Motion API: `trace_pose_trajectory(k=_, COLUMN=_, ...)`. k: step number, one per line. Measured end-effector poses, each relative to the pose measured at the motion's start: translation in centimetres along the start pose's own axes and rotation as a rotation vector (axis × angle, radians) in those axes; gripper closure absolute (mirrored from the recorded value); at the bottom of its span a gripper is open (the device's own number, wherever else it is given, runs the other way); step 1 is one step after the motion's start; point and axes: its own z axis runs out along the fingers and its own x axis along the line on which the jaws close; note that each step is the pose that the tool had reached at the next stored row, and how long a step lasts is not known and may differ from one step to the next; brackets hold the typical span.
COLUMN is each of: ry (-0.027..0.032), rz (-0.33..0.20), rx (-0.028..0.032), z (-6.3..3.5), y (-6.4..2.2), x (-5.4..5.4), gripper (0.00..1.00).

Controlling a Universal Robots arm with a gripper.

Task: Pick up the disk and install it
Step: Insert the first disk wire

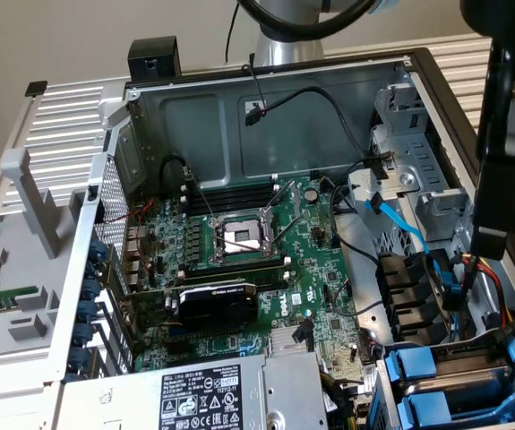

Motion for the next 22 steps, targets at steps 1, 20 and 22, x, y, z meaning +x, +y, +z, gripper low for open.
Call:
trace_pose_trajectory(k=1, ry=0.0000, rz=0.000, rx=0.0000, z=0.00, y=0.00, x=0.0, gripper=0.45)
trace_pose_trajectory(k=20, ry=-0.0246, rz=-0.054, rx=-0.0291, z=0.25, y=-1.92, x=3.1, gripper=0.45)
trace_pose_trajectory(k=22, ry=-0.0294, rz=-0.089, rx=-0.0298, z=0.25, y=-1.92, x=3.1, gripper=0.45)
